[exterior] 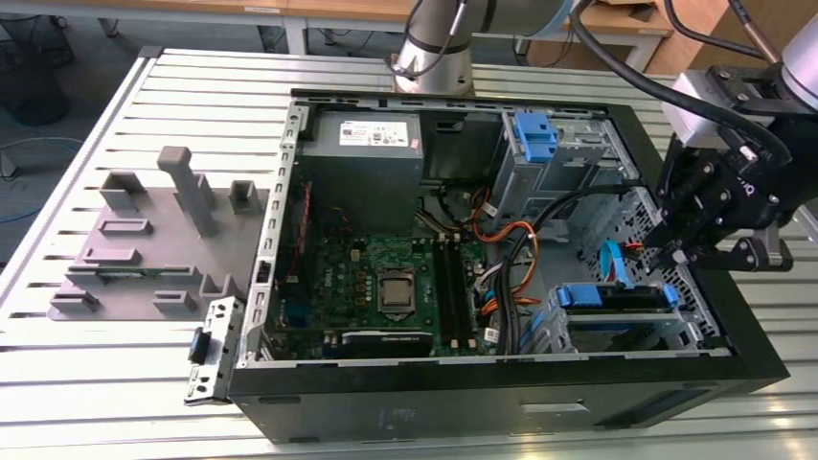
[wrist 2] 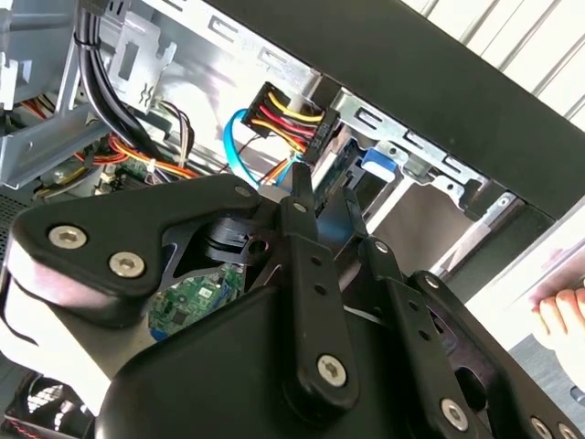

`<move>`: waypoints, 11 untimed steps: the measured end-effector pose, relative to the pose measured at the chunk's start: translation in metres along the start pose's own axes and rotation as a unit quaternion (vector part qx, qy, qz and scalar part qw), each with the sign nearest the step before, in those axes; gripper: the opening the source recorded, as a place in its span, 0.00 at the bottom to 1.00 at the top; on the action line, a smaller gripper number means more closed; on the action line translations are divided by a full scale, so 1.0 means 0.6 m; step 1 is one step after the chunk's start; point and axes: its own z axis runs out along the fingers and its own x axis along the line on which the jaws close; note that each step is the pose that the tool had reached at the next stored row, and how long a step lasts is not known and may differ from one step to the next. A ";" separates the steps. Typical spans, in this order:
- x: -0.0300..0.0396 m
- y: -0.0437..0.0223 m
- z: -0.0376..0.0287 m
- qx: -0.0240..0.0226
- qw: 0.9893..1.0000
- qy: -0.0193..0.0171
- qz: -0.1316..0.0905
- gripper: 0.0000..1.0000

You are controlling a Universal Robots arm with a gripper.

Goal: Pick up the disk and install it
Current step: 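Insert the second disk wire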

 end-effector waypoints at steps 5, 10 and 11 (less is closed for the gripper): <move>-0.004 -0.001 0.002 0.000 1.000 0.000 -0.001 0.29; -0.009 -0.004 0.003 0.000 1.000 0.000 -0.003 0.29; -0.009 -0.006 0.004 0.000 1.000 0.000 -0.004 0.29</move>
